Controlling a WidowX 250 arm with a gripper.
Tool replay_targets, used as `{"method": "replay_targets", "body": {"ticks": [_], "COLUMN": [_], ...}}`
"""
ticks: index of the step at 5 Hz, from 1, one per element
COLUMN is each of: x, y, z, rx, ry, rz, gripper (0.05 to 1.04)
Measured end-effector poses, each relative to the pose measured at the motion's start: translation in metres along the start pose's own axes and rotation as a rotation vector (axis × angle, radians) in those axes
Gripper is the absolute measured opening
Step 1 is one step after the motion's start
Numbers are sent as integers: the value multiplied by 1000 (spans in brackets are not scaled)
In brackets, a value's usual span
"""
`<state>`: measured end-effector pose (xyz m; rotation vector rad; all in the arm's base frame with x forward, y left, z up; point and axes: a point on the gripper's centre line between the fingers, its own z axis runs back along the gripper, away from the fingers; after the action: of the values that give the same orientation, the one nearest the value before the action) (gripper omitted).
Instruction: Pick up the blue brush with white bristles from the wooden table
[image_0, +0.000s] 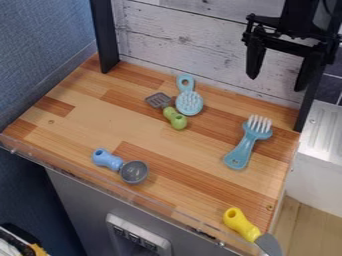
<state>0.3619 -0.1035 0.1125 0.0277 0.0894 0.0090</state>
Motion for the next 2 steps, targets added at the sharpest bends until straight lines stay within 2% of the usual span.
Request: {"method": "replay_targets", "body": {"ticks": [1,2], "x": [-1,-8], "y": [2,3], "z": [-2,-16], "rx": [11,23], "ry": [5,34], "rz": [-98,-269], "gripper": [1000,999]}}
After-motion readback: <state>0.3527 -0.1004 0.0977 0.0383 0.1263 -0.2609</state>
